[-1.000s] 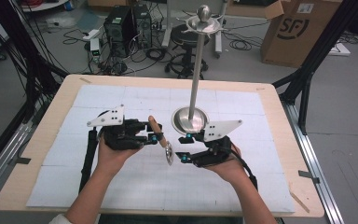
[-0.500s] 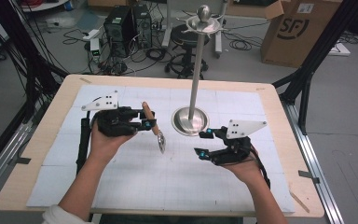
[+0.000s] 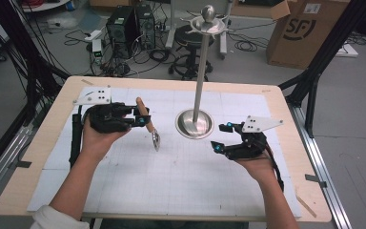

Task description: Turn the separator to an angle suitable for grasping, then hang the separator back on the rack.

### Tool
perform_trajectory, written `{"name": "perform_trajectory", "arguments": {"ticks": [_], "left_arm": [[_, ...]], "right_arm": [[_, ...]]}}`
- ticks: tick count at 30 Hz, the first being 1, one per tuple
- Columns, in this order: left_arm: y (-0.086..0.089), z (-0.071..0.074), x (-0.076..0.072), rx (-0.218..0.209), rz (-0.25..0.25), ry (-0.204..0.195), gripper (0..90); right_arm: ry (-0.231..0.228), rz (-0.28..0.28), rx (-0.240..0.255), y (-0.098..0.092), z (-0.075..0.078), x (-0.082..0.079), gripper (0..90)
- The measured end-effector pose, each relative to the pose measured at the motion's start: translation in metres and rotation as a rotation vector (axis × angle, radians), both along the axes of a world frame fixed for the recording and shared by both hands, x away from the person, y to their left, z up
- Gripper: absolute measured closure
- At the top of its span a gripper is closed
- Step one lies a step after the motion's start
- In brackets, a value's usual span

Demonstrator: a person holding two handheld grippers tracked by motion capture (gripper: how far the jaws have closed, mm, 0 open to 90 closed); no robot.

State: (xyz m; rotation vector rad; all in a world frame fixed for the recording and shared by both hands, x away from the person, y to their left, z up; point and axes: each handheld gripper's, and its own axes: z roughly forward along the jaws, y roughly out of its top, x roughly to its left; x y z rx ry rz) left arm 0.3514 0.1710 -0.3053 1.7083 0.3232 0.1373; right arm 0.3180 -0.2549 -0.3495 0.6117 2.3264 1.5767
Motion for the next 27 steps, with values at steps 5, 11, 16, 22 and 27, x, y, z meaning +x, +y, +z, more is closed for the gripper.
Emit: {"name": "perform_trajectory", "arguments": {"ticks": [5,11,16,22,27], "left_arm": [[0.003,-0.001,0.003,-0.004,-0.001,-0.001,67.8],[-0.002,0.0,0.005,0.004,0.0,-0.01,67.8],[-0.006,0.007,0.011,0.002,0.002,-0.017,67.8],[-0.012,0.026,0.027,0.002,-0.01,-0.01,67.8],[-0.022,0.051,0.042,0.001,-0.045,-0.029,67.8]], "right_arm": [[0.009,-0.041,0.005,-0.009,-0.002,-0.001,26.9],[0.023,-0.06,-0.003,-0.013,-0.007,0.0,25.5],[0.025,-0.06,0.0,-0.013,-0.007,0.001,25.1],[0.04,-0.056,-0.007,-0.011,-0.011,-0.001,25.1],[0.031,-0.054,-0.011,-0.01,-0.011,0.0,25.1]]}}
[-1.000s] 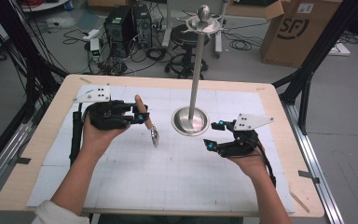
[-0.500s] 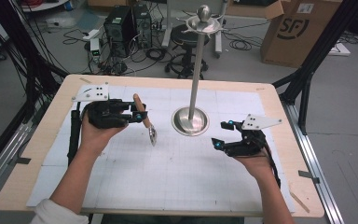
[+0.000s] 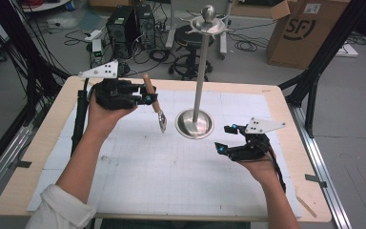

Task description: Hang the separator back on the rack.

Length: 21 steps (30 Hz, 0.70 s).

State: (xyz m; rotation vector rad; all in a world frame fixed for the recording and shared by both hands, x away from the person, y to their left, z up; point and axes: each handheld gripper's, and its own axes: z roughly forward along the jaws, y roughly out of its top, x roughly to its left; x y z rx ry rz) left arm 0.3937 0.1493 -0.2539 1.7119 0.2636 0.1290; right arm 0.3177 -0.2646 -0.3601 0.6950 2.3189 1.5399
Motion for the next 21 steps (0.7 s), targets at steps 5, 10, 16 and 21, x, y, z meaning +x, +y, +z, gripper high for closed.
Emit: {"name": "perform_trajectory", "arguments": {"ticks": [5,10,16,21], "left_arm": [[-0.008,0.026,0.011,0.018,-0.022,-0.012,67.8],[-0.016,0.052,0.021,0.036,-0.026,-0.022,67.8],[-0.024,0.068,0.032,0.065,-0.033,-0.028,67.7],[-0.032,0.077,0.039,0.077,-0.03,-0.028,67.8]], "right_arm": [[-0.008,0.01,-0.003,0.002,0.002,-0.004,25.2],[-0.003,0.014,-0.005,0.002,0.001,-0.005,25.2],[0.0,0.012,-0.004,0.003,0.0,-0.004,25.2],[-0.003,0.016,-0.002,0.003,0.0,-0.004,25.3]]}}
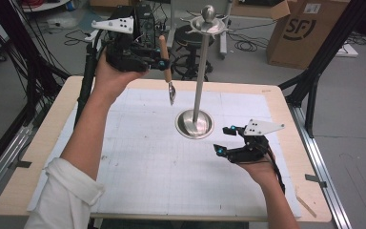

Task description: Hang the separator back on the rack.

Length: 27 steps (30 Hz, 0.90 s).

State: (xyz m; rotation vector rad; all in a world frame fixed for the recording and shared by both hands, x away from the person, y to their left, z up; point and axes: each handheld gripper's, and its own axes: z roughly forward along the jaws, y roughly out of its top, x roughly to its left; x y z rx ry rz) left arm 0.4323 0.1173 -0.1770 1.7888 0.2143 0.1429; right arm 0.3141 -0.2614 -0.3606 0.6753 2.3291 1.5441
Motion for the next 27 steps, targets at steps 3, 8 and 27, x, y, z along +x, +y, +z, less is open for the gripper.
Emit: {"name": "perform_trajectory", "arguments": {"ticks": [3,8,27], "left_arm": [[-0.006,0.005,0.003,0.009,0.009,-0.001,67.8],[-0.013,0.011,0.01,0.021,0.023,0.001,67.7],[-0.041,0.022,0.011,0.082,0.053,-0.009,67.7]], "right_arm": [[-0.001,-0.002,0.001,-0.001,0.0,0.001,25.2],[0.006,0.008,0.002,0.001,-0.001,0.001,25.6],[-0.001,0.013,0.008,0.001,-0.001,0.001,25.7]]}}
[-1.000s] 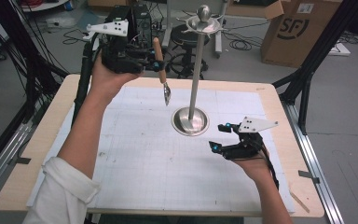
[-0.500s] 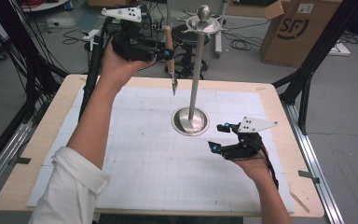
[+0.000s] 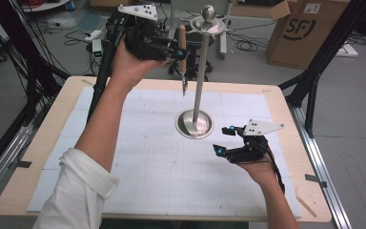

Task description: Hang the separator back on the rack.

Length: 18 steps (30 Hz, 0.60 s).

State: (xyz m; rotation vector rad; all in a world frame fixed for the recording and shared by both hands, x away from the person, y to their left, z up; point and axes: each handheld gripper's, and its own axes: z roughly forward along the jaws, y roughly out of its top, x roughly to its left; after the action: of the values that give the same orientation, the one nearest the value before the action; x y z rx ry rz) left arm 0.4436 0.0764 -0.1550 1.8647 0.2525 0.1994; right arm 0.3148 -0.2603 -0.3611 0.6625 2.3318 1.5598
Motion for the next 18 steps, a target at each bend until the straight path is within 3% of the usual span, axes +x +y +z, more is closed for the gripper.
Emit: {"name": "perform_trajectory", "arguments": {"ticks": [14,18], "left_arm": [[-0.0055,0.0006,0.0036,0.03,0.039,0.0,67.7],[-0.0051,0.0028,0.0032,0.021,0.041,-0.003,67.7]], "right_arm": [[0.002,-0.002,0.001,-0.0003,-0.0005,0.0009,25.7],[0.007,0.0,0.0,-0.0001,-0.0001,0.0001,25.8]]}}
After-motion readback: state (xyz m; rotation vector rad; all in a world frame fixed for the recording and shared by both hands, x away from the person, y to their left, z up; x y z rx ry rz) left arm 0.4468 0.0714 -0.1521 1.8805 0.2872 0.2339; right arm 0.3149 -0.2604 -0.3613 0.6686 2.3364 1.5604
